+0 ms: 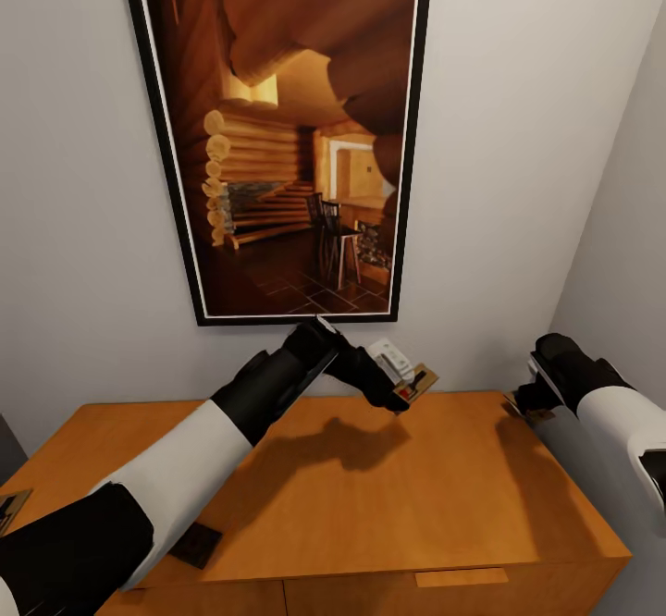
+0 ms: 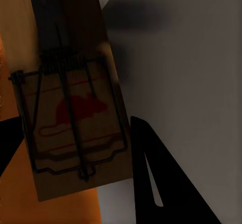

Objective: Take the four mousetraps from the cabinet in the bathroom and place them on the bathroom floor. Make sure all four end up on the same floor surface, and ensure that at least two of them are either under or directly next to the same bathroom sink.

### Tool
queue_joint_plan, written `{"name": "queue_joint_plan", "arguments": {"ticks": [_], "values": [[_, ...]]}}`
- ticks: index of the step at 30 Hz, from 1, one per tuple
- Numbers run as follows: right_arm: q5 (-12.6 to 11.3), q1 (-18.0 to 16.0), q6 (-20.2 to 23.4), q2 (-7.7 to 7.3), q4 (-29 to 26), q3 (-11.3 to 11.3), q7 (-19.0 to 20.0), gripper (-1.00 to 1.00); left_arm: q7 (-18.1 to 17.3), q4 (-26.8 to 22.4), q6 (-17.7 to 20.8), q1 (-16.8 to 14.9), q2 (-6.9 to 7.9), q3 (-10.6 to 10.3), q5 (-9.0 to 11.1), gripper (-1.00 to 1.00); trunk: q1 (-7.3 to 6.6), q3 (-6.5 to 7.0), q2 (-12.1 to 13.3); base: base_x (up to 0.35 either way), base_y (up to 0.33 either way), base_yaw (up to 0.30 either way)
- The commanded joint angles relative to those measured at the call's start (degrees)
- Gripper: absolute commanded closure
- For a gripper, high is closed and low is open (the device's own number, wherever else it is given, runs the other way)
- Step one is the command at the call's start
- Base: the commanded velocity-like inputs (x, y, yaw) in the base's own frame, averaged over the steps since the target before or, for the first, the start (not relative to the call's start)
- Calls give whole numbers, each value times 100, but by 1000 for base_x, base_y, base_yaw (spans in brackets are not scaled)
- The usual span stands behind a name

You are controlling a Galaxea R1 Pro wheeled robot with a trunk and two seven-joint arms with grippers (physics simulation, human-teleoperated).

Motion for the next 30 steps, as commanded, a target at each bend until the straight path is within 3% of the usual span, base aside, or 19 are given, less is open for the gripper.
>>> {"name": "queue_joint_plan", "arguments": {"ticks": [1,8,13,16,18,19,21,22,23,24,26,30], "values": [[38,-4,22,-3,-10,26,32,100,-34,-41,48,-5,-2,14,-49,100,1,-8,-5,0,0,0],[34,-4,22,-3,-279,24,44,100,-32,-151,250,-5,-2,83,-19,100,1,-8,-5,0,0,0],[13,-4,22,7,-647,27,59,100,70,-116,654,-5,-2,103,-29,100,1,-8,-5,0,0,0],[-2,-4,22,48,-818,25,56,100,177,85,729,-5,22,345,-45,100,1,-8,-5,0,0,0],[-11,-4,22,147,-895,20,55,100,281,357,760,-5,102,794,-77,100,1,-8,-5,0,0,0],[-15,-4,22,271,-925,17,55,100,350,562,775,-5,164,1180,-116,100,1,-8,-5,0,0,0],[-14,-4,22,418,-945,13,54,100,405,755,785,-5,236,1577,-186,100,1,-8,-5,0,0,0],[-14,-4,22,568,-960,10,54,100,440,918,793,-5,308,1949,-292,100,1,-8,-5,0,0,0],[-12,-4,22,638,-965,10,54,100,452,982,797,-5,346,2121,-356,100,1,-8,-5,0,0,0],[-9,-4,22,765,-972,8,54,100,470,1078,802,-5,422,2423,-496,100,1,-8,-5,0,0,0],[-10,-4,22,910,-979,7,54,100,483,1160,806,-5,539,2775,-689,100,1,-8,-5,0,0,0],[-13,-4,22,1035,-984,7,54,100,491,1225,808,-5,662,3151,-872,100,1,-8,-5,0,0,0]]}}
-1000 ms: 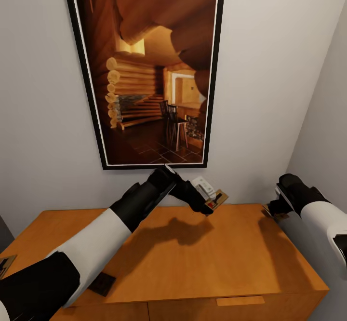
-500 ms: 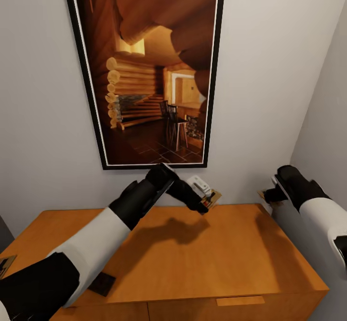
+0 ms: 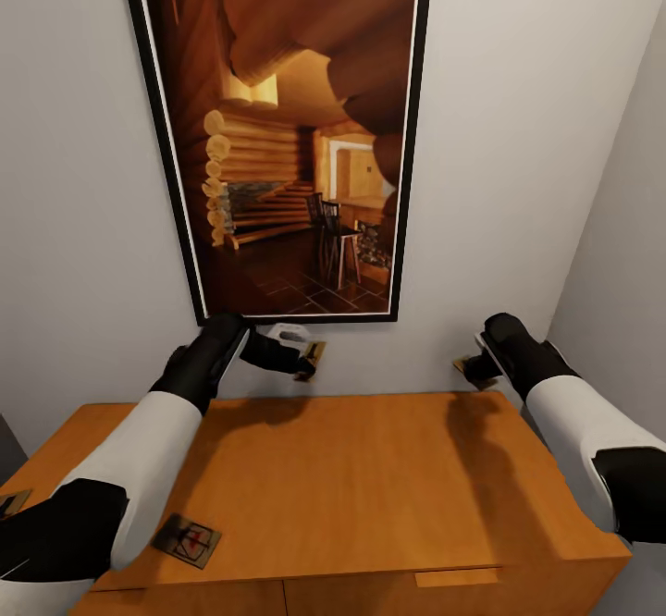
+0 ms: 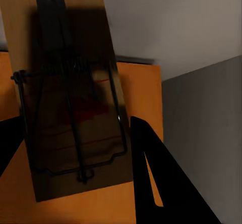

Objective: Take the four mousetraps from the cabinet in the bathroom and place them on the bathroom floor. Make sure all four end up on the same floor surface, and ensure that at least two of them are either under or directly next to the same bathroom sink.

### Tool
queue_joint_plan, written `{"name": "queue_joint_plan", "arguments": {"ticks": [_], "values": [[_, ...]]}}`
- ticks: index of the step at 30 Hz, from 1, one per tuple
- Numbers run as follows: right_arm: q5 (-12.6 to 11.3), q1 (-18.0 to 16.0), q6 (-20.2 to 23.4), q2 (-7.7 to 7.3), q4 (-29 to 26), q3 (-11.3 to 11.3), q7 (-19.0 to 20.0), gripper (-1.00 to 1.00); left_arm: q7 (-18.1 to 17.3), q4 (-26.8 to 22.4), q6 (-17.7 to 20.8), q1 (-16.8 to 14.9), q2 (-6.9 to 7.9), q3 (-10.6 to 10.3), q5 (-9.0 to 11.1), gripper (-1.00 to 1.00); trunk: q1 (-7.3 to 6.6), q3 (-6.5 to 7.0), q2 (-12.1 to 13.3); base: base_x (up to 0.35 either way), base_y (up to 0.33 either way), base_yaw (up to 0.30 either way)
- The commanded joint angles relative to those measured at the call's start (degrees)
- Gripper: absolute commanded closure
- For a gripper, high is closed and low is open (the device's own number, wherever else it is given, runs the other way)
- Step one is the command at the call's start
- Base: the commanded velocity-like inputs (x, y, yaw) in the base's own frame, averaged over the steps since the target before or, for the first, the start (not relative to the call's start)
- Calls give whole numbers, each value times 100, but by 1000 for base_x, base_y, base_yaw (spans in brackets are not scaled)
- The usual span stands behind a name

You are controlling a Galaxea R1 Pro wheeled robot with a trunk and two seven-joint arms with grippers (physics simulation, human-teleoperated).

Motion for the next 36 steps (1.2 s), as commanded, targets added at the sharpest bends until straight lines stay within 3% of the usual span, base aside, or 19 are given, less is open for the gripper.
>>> {"name": "queue_joint_plan", "arguments": {"ticks": [1,6,36], "values": [[-364,-7,22,135,-46,29,30,100,-42,2,14,-6,5,32,-74,100,1,-8,-4,0,0,0],[-363,-7,22,158,-45,23,30,100,-36,-21,11,-6,31,135,-125,100,1,-8,-4,-113,0,0],[-390,13,22,158,49,22,82,100,-32,17,0,-6,88,147,-171,100,1,-8,-4,-335,0,0]]}}
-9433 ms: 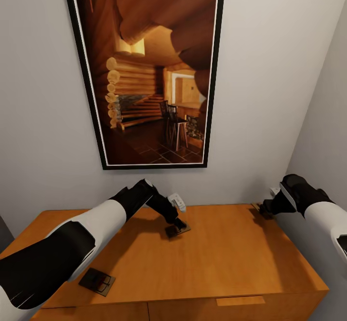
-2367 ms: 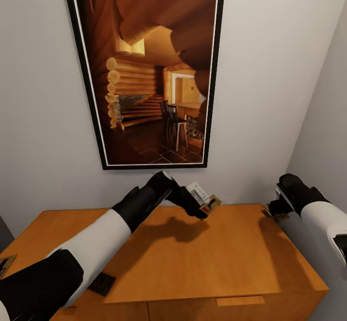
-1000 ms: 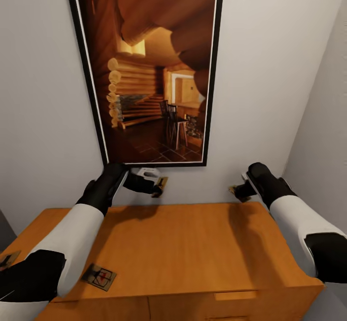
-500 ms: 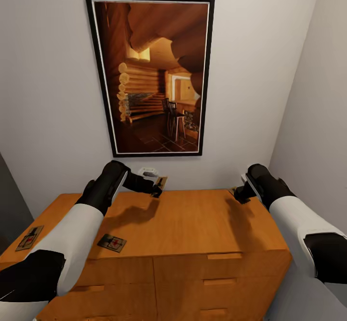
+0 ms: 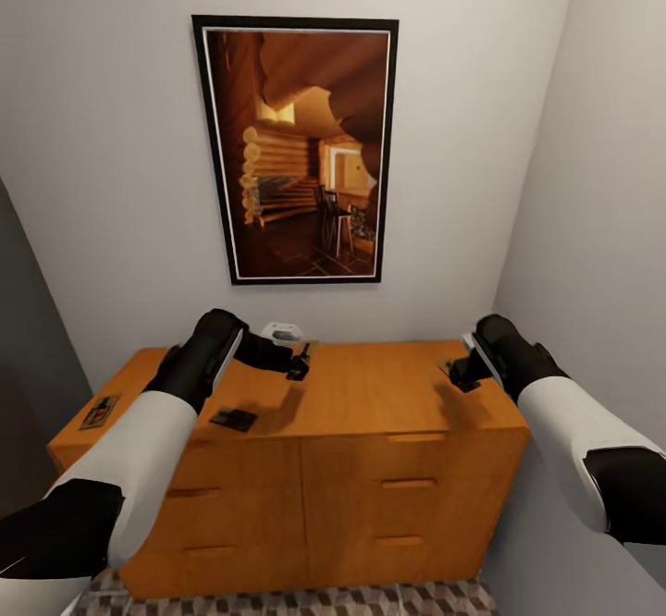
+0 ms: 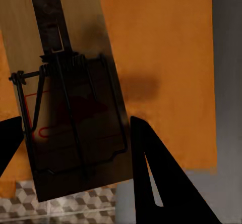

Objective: Take the four mousetraps from the cabinet in the bathroom and place them on the bathroom floor. Make sure all four end up on the same floor surface, and ensure that at least two of them are either under or directly next to the same bathroom sink.

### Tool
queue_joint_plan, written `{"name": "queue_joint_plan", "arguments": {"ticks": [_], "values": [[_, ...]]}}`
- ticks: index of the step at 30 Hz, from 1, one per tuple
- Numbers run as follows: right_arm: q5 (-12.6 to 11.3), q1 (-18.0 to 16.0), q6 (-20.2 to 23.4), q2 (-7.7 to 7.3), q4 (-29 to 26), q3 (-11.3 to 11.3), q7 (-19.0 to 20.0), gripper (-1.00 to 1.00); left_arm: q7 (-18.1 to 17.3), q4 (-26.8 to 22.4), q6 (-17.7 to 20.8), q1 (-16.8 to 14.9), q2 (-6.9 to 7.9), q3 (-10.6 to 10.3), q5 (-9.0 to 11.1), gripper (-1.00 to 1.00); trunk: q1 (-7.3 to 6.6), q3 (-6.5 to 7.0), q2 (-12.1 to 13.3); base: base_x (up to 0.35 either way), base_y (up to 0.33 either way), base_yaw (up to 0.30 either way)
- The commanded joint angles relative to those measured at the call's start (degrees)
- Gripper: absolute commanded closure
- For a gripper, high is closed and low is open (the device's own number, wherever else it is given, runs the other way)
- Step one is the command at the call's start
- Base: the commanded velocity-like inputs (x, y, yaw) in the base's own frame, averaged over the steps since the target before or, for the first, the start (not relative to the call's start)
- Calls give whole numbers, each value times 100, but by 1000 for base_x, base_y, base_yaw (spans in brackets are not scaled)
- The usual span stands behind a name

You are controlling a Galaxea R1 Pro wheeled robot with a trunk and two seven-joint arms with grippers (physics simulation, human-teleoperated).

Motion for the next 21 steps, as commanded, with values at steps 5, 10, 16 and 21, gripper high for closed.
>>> {"name": "queue_joint_plan", "arguments": {"ticks": [5,10,16,21], "values": [[48,-5,22,0,-7,36,129,100,-44,-3,12,-5,107,-1,-56,100,-3,-8,-6,-344,0,0],[43,-6,22,-6,-5,34,165,100,-44,-2,12,-5,183,4,-52,100,-3,-8,-6,-344,0,0],[-121,-4,22,-29,1,28,211,100,-44,-5,12,-5,196,2,-53,100,-3,-8,-6,-261,0,0],[-196,-6,22,-54,35,27,225,100,-44,-4,12,-5,193,1,-52,100,-3,-8,-6,-59,0,0]]}}
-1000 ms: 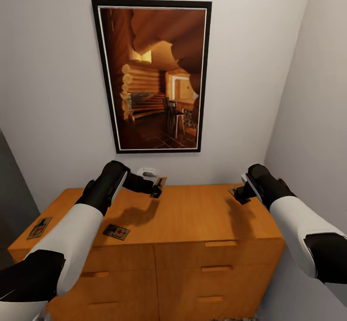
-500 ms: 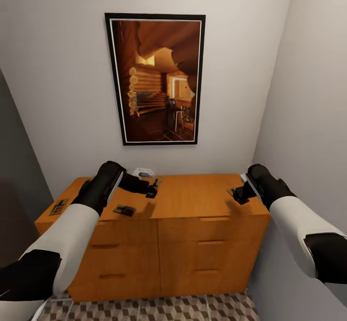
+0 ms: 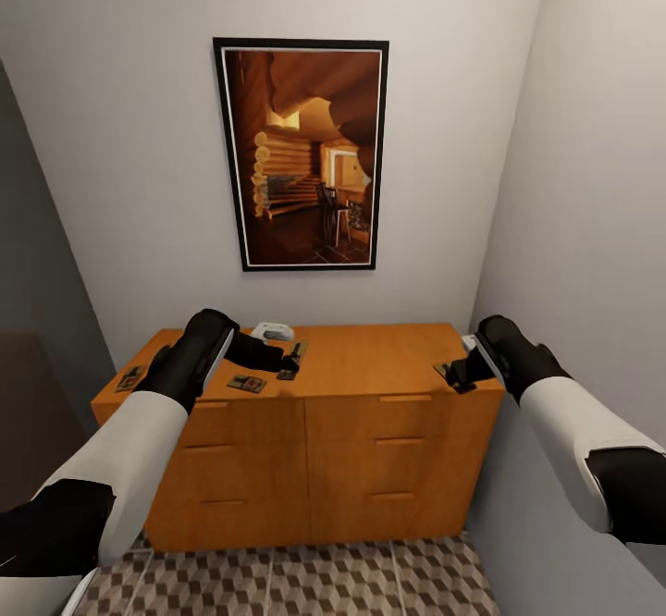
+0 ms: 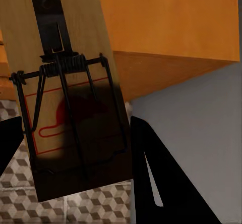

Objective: Take the four mousetraps from the cabinet in the bathroom and place them on the bathroom floor. Make sure all four end up on the same floor surface, and ensure that at least two of them are either under or directly next to the same bathroom sink.

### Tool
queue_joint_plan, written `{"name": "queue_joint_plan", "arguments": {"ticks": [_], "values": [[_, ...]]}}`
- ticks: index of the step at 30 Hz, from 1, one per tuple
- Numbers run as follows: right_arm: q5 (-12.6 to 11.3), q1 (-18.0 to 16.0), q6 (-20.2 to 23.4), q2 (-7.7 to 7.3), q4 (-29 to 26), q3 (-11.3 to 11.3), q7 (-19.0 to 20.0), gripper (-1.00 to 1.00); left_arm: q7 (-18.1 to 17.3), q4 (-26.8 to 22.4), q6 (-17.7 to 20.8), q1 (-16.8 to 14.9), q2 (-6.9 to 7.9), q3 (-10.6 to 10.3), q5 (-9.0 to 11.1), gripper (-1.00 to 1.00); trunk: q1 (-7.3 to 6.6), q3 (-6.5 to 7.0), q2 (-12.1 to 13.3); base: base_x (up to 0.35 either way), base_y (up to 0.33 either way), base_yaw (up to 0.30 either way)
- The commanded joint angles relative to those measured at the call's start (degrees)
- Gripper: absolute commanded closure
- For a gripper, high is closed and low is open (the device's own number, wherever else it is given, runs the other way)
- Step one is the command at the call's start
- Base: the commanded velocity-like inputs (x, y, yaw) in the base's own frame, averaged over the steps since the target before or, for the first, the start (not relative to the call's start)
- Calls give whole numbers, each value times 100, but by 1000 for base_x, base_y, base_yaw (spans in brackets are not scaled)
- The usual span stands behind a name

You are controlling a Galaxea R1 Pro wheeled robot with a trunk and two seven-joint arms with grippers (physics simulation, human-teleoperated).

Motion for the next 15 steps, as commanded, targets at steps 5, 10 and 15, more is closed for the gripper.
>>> {"name": "queue_joint_plan", "arguments": {"ticks": [5,10,15], "values": [[26,-5,21,-17,99,35,21,100,-44,-10,10,-4,-15,0,-68,100,0,-8,-5,-11,0,0],[23,-5,21,-23,121,35,30,100,-44,-12,10,-4,-15,0,-68,100,0,-8,-5,-2,0,0],[23,-1,21,-24,148,35,39,100,-44,-5,10,-4,-13,-3,-67,100,0,-8,-5,0,0,0]]}}
